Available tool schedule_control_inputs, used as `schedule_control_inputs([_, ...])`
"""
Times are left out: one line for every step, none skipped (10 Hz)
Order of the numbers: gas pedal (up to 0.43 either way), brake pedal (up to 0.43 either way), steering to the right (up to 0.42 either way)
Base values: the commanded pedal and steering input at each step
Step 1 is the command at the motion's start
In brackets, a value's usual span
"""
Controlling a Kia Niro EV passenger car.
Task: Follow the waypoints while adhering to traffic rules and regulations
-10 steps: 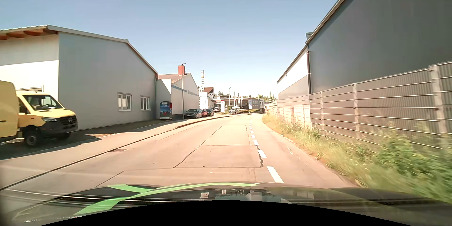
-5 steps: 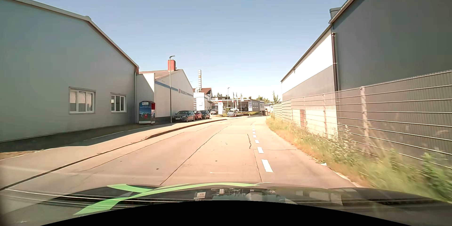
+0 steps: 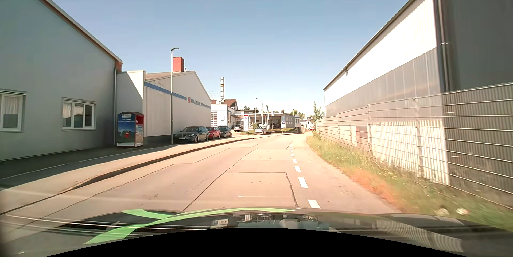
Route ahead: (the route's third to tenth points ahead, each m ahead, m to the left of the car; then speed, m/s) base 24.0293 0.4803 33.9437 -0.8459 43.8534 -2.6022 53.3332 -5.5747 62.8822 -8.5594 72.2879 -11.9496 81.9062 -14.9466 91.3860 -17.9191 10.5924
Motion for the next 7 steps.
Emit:
schedule_control_inputs([0.130,0.000,0.003])
schedule_control_inputs([0.118,0.000,0.003])
schedule_control_inputs([0.118,0.000,0.004])
schedule_control_inputs([0.110,0.000,0.006])
schedule_control_inputs([0.110,0.000,0.006])
schedule_control_inputs([0.110,0.000,0.008])
schedule_control_inputs([0.110,0.000,0.010])
